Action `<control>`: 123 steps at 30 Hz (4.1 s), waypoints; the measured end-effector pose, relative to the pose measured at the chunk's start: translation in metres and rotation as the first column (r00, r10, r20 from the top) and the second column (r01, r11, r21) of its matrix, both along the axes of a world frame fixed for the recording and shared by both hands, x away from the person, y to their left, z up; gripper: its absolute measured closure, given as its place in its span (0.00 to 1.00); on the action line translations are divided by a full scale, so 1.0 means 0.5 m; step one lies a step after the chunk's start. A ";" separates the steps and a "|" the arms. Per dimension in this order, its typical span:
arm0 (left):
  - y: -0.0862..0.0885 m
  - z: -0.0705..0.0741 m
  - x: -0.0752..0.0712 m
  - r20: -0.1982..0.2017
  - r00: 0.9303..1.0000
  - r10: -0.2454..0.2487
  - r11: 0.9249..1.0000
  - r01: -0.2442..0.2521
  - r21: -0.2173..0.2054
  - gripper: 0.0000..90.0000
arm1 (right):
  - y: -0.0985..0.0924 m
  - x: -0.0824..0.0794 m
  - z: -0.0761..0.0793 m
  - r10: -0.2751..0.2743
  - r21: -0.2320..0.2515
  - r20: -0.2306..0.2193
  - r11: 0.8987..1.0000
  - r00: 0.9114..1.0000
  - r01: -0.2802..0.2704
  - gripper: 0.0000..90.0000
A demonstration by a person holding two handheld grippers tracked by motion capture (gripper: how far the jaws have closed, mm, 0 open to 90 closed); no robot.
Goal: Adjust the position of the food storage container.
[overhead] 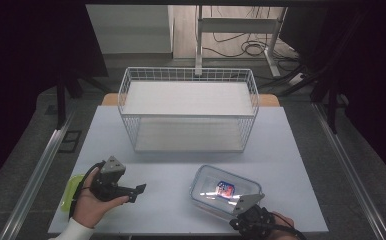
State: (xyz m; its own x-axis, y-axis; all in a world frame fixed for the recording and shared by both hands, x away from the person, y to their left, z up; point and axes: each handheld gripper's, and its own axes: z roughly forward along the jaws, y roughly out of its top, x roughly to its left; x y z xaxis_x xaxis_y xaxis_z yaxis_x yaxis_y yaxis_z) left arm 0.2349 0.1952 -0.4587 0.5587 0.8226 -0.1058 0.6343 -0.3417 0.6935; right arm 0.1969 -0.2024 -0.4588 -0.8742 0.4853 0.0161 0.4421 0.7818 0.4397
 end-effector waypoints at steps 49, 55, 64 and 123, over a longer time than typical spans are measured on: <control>-0.008 0.000 0.000 -0.001 1.000 -0.010 1.000 0.010 -0.002 0.11 | -0.163 0.176 0.066 -0.487 0.072 0.145 0.873 0.861 0.481 0.99; -0.003 -0.005 0.002 -0.007 1.000 0.001 1.000 -0.001 0.002 0.11 | -0.179 0.194 0.024 -0.534 0.016 0.107 0.845 0.839 0.535 0.99; -0.004 -0.003 0.001 -0.007 1.000 0.013 1.000 -0.013 0.000 0.11 | -0.151 0.195 0.003 -0.515 -0.009 0.053 0.856 0.856 0.516 0.99; 0.003 0.001 0.003 -0.015 0.999 0.036 0.998 -0.037 -0.049 0.11 | -0.030 0.184 0.005 -0.369 0.287 0.041 0.895 0.929 0.343 0.76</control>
